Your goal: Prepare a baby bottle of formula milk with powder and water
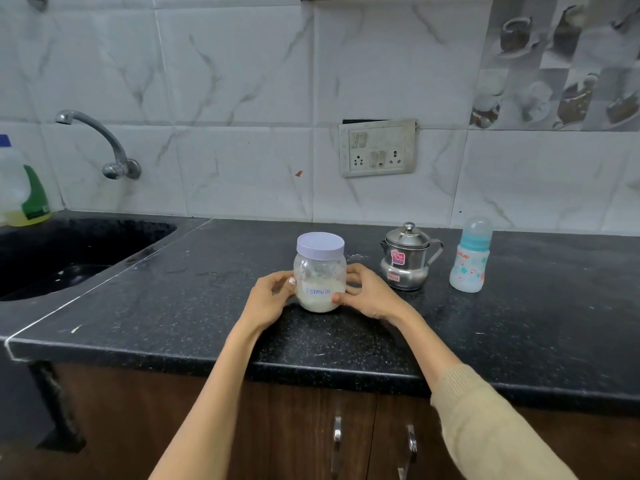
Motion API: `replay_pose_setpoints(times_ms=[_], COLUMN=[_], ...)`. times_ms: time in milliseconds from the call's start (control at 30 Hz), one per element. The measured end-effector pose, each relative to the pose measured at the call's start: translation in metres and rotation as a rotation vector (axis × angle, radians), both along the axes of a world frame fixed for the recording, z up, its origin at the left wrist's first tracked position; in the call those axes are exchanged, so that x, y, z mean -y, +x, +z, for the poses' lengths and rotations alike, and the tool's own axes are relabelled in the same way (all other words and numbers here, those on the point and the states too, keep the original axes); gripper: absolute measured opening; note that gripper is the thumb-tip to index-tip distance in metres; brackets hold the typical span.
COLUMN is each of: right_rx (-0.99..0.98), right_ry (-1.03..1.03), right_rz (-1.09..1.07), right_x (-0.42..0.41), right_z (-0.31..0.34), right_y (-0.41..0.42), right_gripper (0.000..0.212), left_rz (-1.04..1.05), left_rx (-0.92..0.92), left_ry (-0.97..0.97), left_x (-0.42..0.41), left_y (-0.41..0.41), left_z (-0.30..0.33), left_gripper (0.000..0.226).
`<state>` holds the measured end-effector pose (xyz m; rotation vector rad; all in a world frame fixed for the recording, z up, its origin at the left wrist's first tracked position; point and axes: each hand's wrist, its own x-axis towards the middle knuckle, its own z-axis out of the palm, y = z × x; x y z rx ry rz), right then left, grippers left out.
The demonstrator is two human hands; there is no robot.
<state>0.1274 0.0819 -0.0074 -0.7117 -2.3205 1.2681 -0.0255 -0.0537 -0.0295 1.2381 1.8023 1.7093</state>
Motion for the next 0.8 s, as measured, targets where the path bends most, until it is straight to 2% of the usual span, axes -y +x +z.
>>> replay_pose_setpoints(times_ms=[133,233,467,600,733,800], right_rx=[0.012,0.010,-0.062,-0.075,-0.079,-0.098], right_ry=[-0.039,-0.034,-0.070,-0.085,-0.091,-0.089], right_rz=[0.002,-0.012,-0.054,-0.049,-0.031,-0.042], right_x=[-0.016,-0.031,-0.054,-0.059,-0.054,-0.050], right_z=[0.003,0.003,-0.004,-0.006,-0.007,-0.008], right_y=[-0.021,-0.035,-0.061,-0.063,-0.057,-0.054], right_gripper=[0.067,0.069,0.066,0.066,0.065,0.075], left_rz=[0.036,0.108,0.202,0.224,0.238,0.274], left_rx=[-0.020,-0.081,-0.211,-0.239,-0.191,-0.163], left_ry=[-0.054,-0.144,-0.205,-0.215,-0.197,-0.203], left_x=[-0.021,-0.037,-0.065,-0.071,-0.070,-0.068], left_y=[-0.016,-0.027,-0.049,-0.051,-0.044,-0.038], left_z=[0.003,0.009,0.010,0.005,0.004,0.003], left_gripper=[0.029,0.028,0.031,0.032,0.031,0.050])
